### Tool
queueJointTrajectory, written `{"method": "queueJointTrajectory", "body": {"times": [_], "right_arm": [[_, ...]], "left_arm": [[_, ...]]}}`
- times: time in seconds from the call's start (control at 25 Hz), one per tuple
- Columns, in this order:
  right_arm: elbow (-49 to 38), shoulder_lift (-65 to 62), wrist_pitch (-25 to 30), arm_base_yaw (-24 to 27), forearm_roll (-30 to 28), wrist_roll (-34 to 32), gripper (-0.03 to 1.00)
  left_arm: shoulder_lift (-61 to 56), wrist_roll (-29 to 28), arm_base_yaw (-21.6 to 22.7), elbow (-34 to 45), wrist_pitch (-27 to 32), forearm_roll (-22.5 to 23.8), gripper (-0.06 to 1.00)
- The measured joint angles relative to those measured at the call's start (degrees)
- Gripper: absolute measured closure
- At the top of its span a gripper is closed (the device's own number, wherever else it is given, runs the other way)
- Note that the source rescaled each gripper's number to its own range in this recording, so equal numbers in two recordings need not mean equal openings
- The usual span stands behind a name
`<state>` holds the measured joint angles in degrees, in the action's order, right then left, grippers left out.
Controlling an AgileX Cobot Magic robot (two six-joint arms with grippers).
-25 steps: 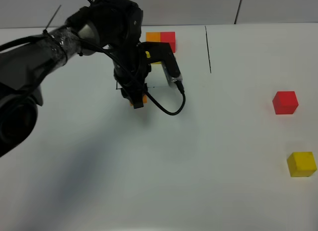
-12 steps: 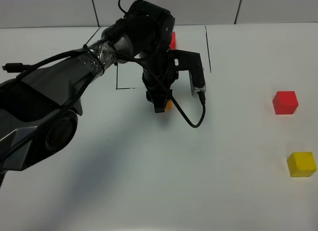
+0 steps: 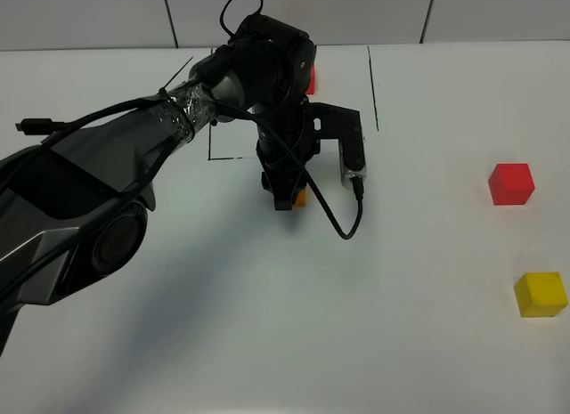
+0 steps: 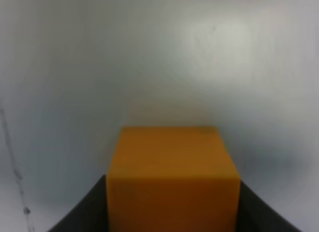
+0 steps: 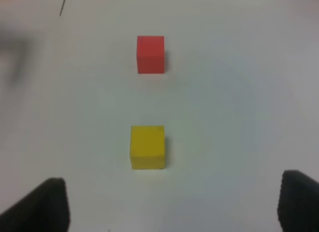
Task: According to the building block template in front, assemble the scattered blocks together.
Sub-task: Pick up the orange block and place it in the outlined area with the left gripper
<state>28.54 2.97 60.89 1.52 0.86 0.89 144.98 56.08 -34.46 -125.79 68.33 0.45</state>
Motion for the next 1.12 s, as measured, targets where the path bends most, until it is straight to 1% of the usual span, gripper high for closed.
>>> {"method": "queueJointTrajectory", "body": {"times": [0.52,0.88,0.92,0.96,1.04,1.12], "right_arm": [[0.0,0.0,0.0,0.0,0.0,0.0,0.22],[0.0,0.0,0.0,0.0,0.0,0.0,0.22],[0.0,0.0,0.0,0.0,0.0,0.0,0.22],[0.0,0.0,0.0,0.0,0.0,0.0,0.22],[0.0,0.0,0.0,0.0,0.0,0.0,0.22],[0.0,0.0,0.0,0.0,0.0,0.0,0.22]], "left_arm": [[0.3,0.9,0.0,-0.2,0.1,-0.5,0.94],[0.3,-1.0,0.0,-0.2,0.1,-0.5,0.94],[0.3,-1.2,0.0,-0.2,0.1,-0.5,0.92],[0.5,-1.5,0.0,-0.2,0.1,-0.5,0.88],[1.2,-2.4,0.0,-0.2,0.1,-0.1,0.74],[1.1,-3.6,0.0,-0.2,0.1,-0.5,0.55]]}}
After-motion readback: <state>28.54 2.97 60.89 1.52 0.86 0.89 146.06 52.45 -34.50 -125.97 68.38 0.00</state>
